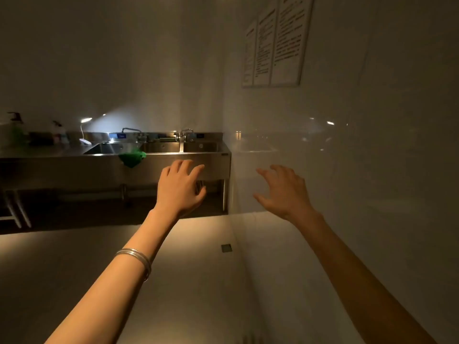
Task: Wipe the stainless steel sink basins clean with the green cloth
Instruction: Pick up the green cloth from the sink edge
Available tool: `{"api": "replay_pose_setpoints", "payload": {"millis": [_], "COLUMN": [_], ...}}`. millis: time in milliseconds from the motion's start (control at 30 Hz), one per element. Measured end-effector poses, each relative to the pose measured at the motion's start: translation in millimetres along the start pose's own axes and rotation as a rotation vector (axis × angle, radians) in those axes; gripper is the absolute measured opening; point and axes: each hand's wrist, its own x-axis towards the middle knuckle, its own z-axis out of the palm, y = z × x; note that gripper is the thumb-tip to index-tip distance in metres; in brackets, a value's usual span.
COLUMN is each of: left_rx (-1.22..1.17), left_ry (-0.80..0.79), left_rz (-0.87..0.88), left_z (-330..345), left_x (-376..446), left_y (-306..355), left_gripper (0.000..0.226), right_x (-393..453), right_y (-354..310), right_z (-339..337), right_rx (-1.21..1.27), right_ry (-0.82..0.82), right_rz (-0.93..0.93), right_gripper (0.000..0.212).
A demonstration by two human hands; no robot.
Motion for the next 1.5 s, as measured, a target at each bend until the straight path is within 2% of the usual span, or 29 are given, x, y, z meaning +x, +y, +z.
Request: {"api": "replay_pose_setpoints", "payload": {"millis": [367, 633, 833, 1033, 1500], "left_rx": [-0.059, -0.086, -0.069, -0.05, 0.0], "left_ry": [-0.072, -0.137, -0.122, -0.198, -0.197], "left_rz": [0.024, 0.045, 0.058, 0.048, -0.042], "left_z": [75.9, 129.3, 156.0, 185.9, 261.5], "left_x": [31.9, 99.9, 134.6, 147.7, 226.3], "left_y": [-16.8, -55.8, -87.2, -109.2, -133.6], "left_gripper": [0.056, 0.057, 0.057, 0.055, 0.054], "right_x": [45.8, 131.9, 184.3, 218.4, 325.8], "right_y": [7.2, 8.7, -4.5, -7.8, 30.3], "right_z": [55.2, 95.7, 122.8, 158.4, 221.3], "right_rx": [-0.05, -0.116, -0.159, -0.116, -0.088], "right_ry": [-0.049, -0.145, -0.138, -0.259, -0.272], "right_rz": [0.037, 0.095, 0.074, 0.098, -0.028], "right_gripper": [0.066, 0.065, 0.065, 0.066, 0.064]}}
